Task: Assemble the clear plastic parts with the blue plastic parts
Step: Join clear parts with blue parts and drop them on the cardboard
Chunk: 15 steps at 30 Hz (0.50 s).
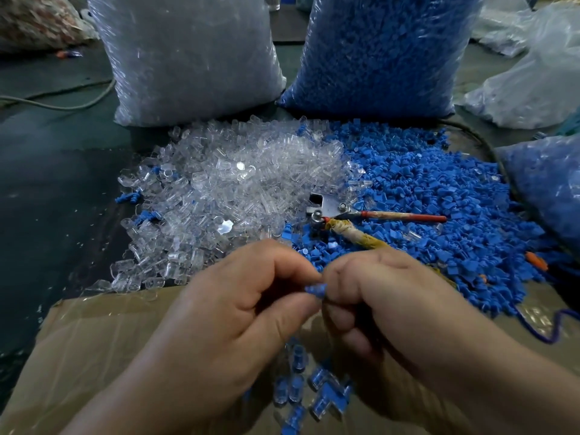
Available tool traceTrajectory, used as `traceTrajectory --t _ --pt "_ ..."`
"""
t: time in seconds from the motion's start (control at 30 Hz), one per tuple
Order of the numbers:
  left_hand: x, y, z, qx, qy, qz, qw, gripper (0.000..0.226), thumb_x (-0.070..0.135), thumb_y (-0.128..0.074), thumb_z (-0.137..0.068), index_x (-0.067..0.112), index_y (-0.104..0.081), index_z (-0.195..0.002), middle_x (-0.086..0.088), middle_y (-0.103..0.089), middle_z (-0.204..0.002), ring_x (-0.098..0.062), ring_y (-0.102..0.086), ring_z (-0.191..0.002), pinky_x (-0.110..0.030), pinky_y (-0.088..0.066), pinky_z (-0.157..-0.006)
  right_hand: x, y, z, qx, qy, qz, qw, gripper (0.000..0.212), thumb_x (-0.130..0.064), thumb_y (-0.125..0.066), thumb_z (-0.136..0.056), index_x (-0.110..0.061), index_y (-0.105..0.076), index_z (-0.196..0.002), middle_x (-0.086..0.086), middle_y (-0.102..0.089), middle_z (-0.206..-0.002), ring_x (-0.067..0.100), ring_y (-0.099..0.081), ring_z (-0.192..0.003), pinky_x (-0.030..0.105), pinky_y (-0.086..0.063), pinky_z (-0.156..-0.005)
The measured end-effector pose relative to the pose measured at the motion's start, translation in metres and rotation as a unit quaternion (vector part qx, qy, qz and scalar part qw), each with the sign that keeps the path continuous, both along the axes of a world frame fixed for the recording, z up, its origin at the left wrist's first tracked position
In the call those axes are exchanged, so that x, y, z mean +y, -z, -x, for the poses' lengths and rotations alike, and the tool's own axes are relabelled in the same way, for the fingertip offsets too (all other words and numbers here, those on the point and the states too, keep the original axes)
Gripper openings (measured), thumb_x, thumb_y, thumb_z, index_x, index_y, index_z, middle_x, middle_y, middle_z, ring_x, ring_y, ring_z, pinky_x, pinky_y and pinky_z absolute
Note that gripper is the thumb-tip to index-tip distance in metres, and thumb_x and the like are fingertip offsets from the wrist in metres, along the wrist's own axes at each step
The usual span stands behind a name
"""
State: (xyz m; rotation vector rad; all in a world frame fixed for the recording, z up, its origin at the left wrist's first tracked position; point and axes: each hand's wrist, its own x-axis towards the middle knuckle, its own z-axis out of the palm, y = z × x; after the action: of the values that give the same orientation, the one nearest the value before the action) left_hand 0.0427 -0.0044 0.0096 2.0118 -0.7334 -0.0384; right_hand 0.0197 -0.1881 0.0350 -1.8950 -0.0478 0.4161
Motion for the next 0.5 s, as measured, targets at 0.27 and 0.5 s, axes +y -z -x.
traceTrajectory --t 0.27,0.5 --pt "0.012 0.002 -0.008 -0.043 -0.004 -0.216 0.975 0.025 0.056 -0.044 -0.075 0.040 -0.058 -0.087 0.023 -0.059 -0.093 0.000 -0.059 -0.082 -0.017 -0.048 -0.061 -0.008 0.015 -0.005 -0.223 -0.054 0.419 0.879 0.031 -0.061 -0.030 -0.086 -0.034 -0.046 -0.085 -0.014 -0.056 -0.078 0.003 -0.052 -0.069 0.031 -0.046 -0.064" --pt "0.005 0.000 -0.005 -0.046 0.030 -0.232 0.971 0.017 0.050 -0.053 -0.082 0.035 -0.061 -0.085 0.019 -0.057 -0.083 0.001 -0.058 -0.076 -0.023 -0.050 -0.062 -0.006 0.031 -0.013 -0.267 -0.039 0.458 0.847 0.042 -0.070 -0.023 -0.078 -0.036 -0.035 -0.098 -0.013 -0.054 -0.093 0.018 -0.056 -0.079 0.035 -0.034 -0.057"
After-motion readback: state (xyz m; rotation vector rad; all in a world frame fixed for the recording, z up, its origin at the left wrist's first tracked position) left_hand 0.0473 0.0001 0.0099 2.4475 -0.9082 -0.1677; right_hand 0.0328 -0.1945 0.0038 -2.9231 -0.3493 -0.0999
